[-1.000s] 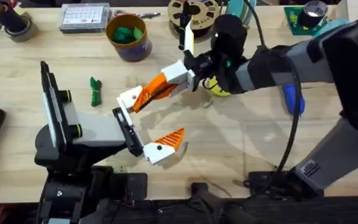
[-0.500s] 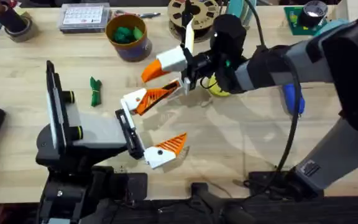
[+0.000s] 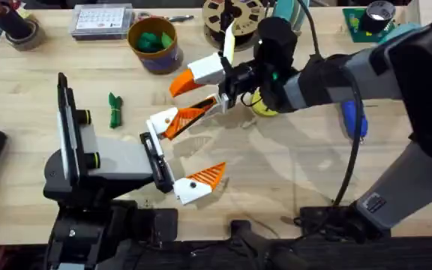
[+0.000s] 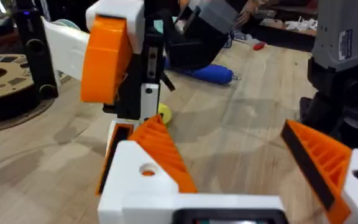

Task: Pick up the gripper from the table and insert it into the empty holder that is missing its gripper. Then pick up a screw, insert it into the mounting hole, and use the screwdriver to tighten it. Finally, clean up the table by picking up the vegetable and placing it into the bucket.

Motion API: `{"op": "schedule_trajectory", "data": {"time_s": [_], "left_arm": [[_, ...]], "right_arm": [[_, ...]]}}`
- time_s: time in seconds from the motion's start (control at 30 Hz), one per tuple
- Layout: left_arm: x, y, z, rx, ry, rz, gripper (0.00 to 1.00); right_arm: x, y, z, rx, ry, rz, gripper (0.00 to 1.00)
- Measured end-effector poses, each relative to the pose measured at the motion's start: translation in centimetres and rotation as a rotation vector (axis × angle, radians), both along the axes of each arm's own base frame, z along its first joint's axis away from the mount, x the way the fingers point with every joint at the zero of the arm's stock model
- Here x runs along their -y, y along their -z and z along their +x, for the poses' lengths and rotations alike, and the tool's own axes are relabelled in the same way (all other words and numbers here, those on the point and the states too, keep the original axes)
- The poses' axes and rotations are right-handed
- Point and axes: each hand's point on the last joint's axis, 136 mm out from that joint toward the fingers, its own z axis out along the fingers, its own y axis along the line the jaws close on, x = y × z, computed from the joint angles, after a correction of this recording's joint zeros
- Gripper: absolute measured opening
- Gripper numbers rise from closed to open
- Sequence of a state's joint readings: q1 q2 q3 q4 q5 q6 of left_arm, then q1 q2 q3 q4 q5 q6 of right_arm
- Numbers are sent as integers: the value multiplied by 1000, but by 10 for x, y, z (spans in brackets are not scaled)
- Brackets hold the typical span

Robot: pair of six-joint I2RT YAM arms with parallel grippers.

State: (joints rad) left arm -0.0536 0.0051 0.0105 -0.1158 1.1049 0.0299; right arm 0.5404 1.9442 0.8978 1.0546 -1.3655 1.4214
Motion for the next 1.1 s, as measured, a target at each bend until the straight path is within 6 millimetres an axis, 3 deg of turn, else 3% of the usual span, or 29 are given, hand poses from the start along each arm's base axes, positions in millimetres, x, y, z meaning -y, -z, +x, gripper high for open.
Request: {"op": "schedule_trajectory", "data": {"time_s": [0.23,0.5,0.6,0.83,1.1], "left_arm": [[0,0,0,0,0,0,985],[0,0,0,0,2,0,986],[0,0,0,-1,2,0,986],[0,0,0,0,2,0,986],[0,0,0,-1,2,0,986]], "right_arm": [[13,0,9,-1,10,2,995],[61,-2,49,9,107,11,995],[72,-8,55,38,141,20,995],[86,-45,33,162,189,63,995],[86,-8,7,49,210,10,995]]}}
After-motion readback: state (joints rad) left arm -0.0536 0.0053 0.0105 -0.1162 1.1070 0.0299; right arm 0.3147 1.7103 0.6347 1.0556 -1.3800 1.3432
